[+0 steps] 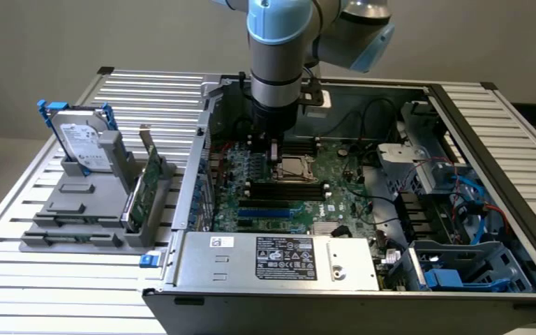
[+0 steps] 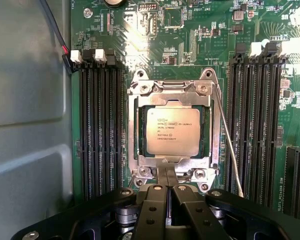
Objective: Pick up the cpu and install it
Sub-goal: 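Close the cpu cover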
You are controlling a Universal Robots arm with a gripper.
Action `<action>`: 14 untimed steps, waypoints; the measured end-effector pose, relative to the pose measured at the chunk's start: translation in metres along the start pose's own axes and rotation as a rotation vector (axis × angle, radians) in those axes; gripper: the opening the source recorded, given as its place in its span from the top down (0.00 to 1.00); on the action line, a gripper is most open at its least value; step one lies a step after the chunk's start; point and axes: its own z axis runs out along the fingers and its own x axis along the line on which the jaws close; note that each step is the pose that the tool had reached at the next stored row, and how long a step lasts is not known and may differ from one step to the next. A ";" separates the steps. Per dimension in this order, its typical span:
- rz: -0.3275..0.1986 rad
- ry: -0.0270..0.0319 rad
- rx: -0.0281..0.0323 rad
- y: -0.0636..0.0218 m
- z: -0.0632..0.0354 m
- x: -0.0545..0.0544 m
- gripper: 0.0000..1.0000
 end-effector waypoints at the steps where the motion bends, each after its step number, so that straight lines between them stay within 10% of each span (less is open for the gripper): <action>1: 0.000 0.0000 -0.0012 0.0000 0.0004 0.000 0.89; 14: 0.000 0.0007 -0.0020 -0.0002 -0.0198 0.002 0.89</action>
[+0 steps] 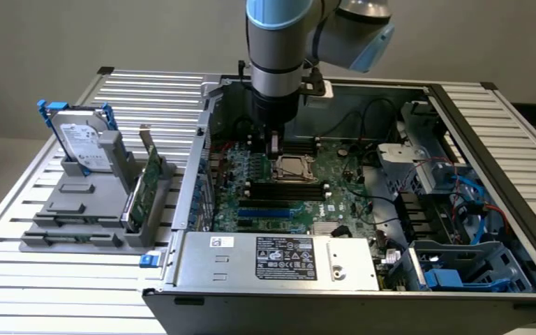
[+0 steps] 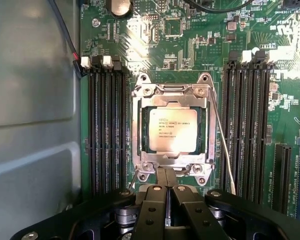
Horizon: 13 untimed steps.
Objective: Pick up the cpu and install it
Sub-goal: 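Close the cpu cover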
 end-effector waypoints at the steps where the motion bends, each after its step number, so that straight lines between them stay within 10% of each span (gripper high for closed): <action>1: 0.000 0.0000 0.0000 -0.0007 -0.0012 0.000 0.89; 13: 0.000 0.0001 0.0000 -0.0103 -0.0175 0.002 0.89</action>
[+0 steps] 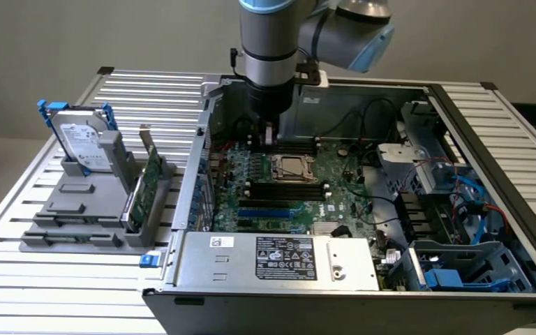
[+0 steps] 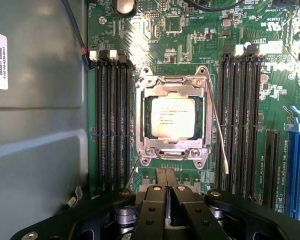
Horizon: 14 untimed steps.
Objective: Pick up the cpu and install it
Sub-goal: 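Close the cpu cover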
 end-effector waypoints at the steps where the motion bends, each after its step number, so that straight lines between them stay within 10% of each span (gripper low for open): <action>1: 0.000 0.0000 0.0000 -0.0013 -0.0006 0.000 0.89; 14: 0.000 0.0001 -0.0017 -0.0147 -0.0072 -0.002 0.89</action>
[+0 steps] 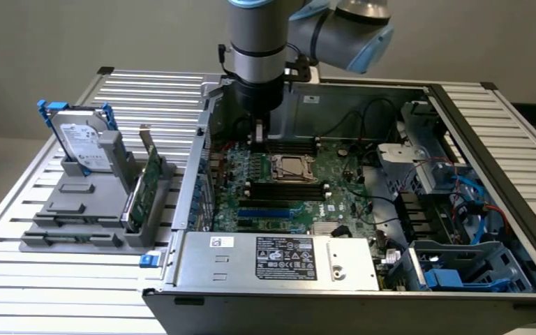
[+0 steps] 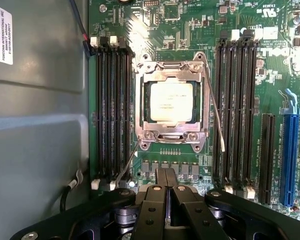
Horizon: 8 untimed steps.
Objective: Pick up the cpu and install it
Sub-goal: 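Close the cpu cover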
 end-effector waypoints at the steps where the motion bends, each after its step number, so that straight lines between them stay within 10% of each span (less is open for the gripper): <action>1: 0.000 -0.0001 0.0002 -0.0004 -0.0008 -0.001 0.89; 8: 0.000 -0.0001 0.0001 -0.0011 -0.0013 -0.002 0.89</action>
